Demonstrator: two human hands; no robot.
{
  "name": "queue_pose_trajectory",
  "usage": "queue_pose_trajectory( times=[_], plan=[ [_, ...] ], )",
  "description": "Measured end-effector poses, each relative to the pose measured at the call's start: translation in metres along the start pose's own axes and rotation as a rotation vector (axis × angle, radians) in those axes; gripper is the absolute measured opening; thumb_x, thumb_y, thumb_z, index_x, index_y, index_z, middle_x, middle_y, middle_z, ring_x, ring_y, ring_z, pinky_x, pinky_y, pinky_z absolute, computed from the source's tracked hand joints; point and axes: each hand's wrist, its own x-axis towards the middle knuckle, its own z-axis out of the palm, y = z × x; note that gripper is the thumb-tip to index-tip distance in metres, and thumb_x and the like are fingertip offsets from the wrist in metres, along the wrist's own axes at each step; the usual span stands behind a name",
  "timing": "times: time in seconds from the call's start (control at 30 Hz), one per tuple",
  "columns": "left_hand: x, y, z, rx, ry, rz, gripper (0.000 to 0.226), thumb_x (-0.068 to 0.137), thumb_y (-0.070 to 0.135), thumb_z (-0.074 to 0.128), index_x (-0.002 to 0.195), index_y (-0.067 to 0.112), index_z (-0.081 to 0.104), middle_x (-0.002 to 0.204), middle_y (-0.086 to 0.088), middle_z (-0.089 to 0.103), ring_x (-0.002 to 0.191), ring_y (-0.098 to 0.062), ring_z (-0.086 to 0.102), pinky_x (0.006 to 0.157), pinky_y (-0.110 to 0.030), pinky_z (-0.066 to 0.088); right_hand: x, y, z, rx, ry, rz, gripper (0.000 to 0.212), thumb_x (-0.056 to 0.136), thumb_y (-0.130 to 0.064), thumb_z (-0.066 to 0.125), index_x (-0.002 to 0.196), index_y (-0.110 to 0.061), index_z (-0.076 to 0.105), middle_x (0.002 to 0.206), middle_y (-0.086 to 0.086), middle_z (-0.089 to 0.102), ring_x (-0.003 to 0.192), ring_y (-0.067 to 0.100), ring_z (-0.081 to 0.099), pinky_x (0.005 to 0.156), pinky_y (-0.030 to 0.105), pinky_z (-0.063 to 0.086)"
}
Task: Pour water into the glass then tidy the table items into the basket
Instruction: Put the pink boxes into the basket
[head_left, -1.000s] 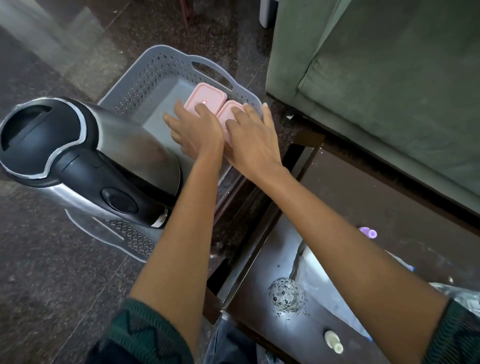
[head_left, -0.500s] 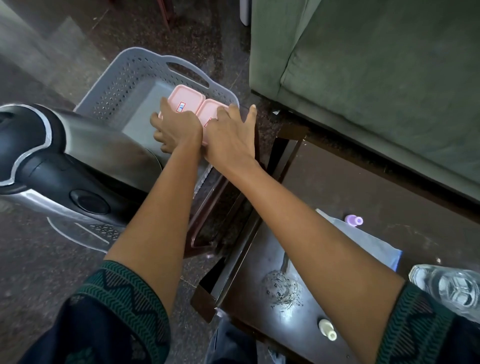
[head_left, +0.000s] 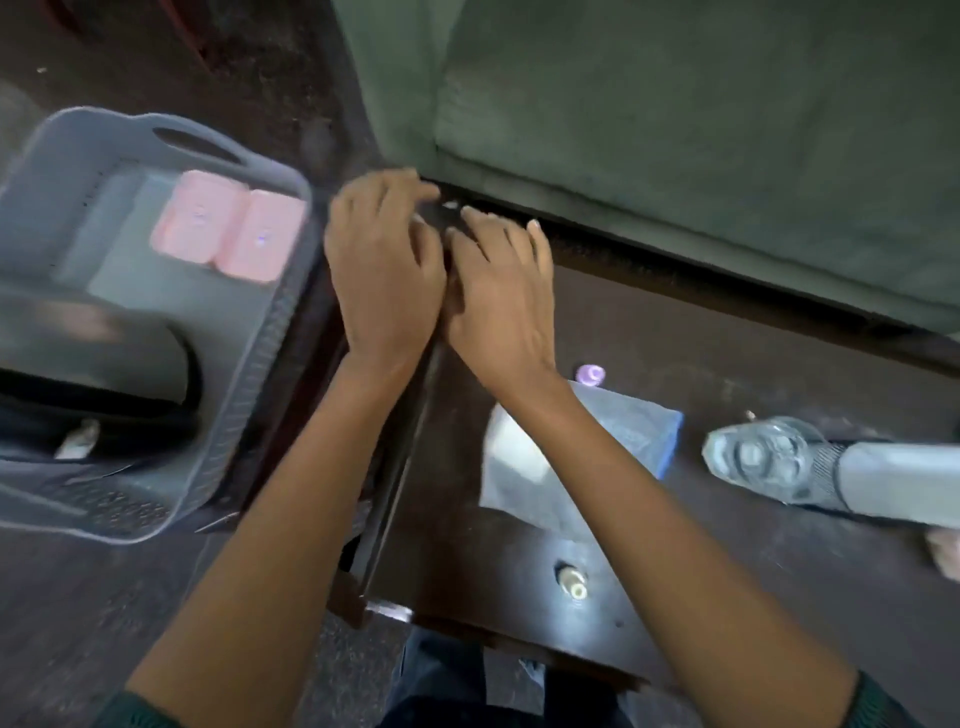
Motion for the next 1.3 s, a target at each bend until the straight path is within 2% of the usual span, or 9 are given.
queue_pose_trajectory(
  times=[0.13, 0.27, 0.4, 0.63, 0.77, 0.87, 0.93, 1.1, 1.3],
  plan=[
    [-0.062, 0.072, 0.034, -0.224, -0.326, 0.114, 0.029, 0.085, 0.008, 0.043, 0.104, 0.013, 0.065, 0.105, 0.000, 0.067, 0.095, -0.017, 0.062, 0.086, -0.028, 0.047, -0.060, 0.084, -0.067, 0.037, 0.090, 0.111, 0.029, 0.071, -0.010, 0.045, 0.087, -0.005, 0.068, 0.096, 0.008, 0.069, 0.084, 0.032, 0.061, 0.078, 0.034, 0.040],
    [-0.104, 0.133, 0.069, -0.259, -0.538, 0.177, 0.028, 0.087, 0.012, 0.043, 0.101, 0.018, 0.066, 0.102, 0.006, 0.066, 0.083, -0.014, 0.063, 0.073, -0.037, 0.054, -0.126, 0.152, -0.129, 0.105, 0.217, 0.226, 0.021, 0.076, -0.005, 0.048, 0.079, -0.003, 0.068, 0.077, 0.008, 0.069, 0.071, 0.030, 0.060, 0.066, 0.039, 0.048],
    [-0.122, 0.197, 0.103, -0.292, -0.646, 0.271, 0.027, 0.086, 0.011, 0.045, 0.099, 0.018, 0.067, 0.095, 0.007, 0.067, 0.082, -0.011, 0.062, 0.075, -0.032, 0.052, -0.174, 0.207, -0.179, 0.055, 0.331, 0.349, 0.019, 0.077, -0.005, 0.048, 0.075, -0.003, 0.067, 0.075, 0.008, 0.069, 0.070, 0.030, 0.060, 0.071, 0.039, 0.043],
    [-0.153, 0.280, 0.152, -0.349, -0.765, 0.286, 0.028, 0.087, 0.015, 0.042, 0.098, 0.019, 0.067, 0.097, 0.009, 0.068, 0.088, -0.014, 0.066, 0.078, -0.042, 0.055, -0.248, 0.299, -0.219, -0.086, 0.516, 0.634, 0.020, 0.076, -0.003, 0.047, 0.081, -0.002, 0.066, 0.089, 0.011, 0.068, 0.081, 0.029, 0.055, 0.075, 0.037, 0.040],
    [-0.163, 0.312, 0.171, -0.366, -0.805, 0.202, 0.031, 0.089, 0.008, 0.045, 0.108, 0.024, 0.063, 0.095, 0.013, 0.067, 0.088, -0.010, 0.067, 0.082, -0.027, 0.054, -0.283, 0.361, -0.202, -0.204, 0.284, 0.958, 0.036, 0.072, -0.017, 0.053, 0.105, -0.007, 0.063, 0.119, 0.016, 0.058, 0.107, 0.031, 0.046, 0.088, 0.041, 0.037],
    [-0.170, 0.323, 0.178, -0.384, -0.814, 0.185, 0.031, 0.090, 0.005, 0.045, 0.108, 0.022, 0.063, 0.094, 0.013, 0.067, 0.088, -0.007, 0.067, 0.079, -0.016, 0.051, -0.298, 0.389, -0.188, -0.176, -0.117, 1.177, 0.076, 0.072, -0.034, 0.067, 0.139, -0.018, 0.035, 0.152, 0.015, 0.021, 0.137, 0.041, 0.018, 0.106, 0.053, 0.022],
    [-0.175, 0.325, 0.183, -0.392, -0.811, 0.170, 0.028, 0.090, 0.005, 0.046, 0.105, 0.020, 0.065, 0.093, 0.013, 0.067, 0.088, -0.006, 0.067, 0.078, -0.012, 0.050, -0.303, 0.400, -0.183, -0.154, -0.218, 1.169, 0.093, 0.070, -0.039, 0.071, 0.146, -0.023, 0.020, 0.156, 0.013, 0.007, 0.141, 0.041, 0.007, 0.110, 0.057, 0.014],
    [-0.179, 0.321, 0.184, -0.439, -0.802, 0.157, 0.029, 0.086, 0.015, 0.043, 0.101, 0.018, 0.067, 0.093, 0.007, 0.070, 0.090, -0.010, 0.068, 0.079, -0.020, 0.052, -0.306, 0.417, -0.177, -0.191, -0.271, 1.124, 0.093, 0.067, -0.028, 0.074, 0.144, -0.025, 0.020, 0.153, 0.012, 0.015, 0.139, 0.039, 0.013, 0.111, 0.058, 0.013],
    [-0.163, 0.306, 0.171, -0.523, -0.703, 0.154, 0.028, 0.088, 0.008, 0.044, 0.102, 0.021, 0.065, 0.090, 0.010, 0.069, 0.084, -0.009, 0.068, 0.078, -0.024, 0.053, -0.275, 0.411, -0.197, -0.231, -0.102, 1.049, 0.086, 0.067, -0.037, 0.076, 0.140, -0.023, 0.034, 0.140, 0.013, 0.037, 0.120, 0.038, 0.036, 0.099, 0.046, 0.028]
  ],
)
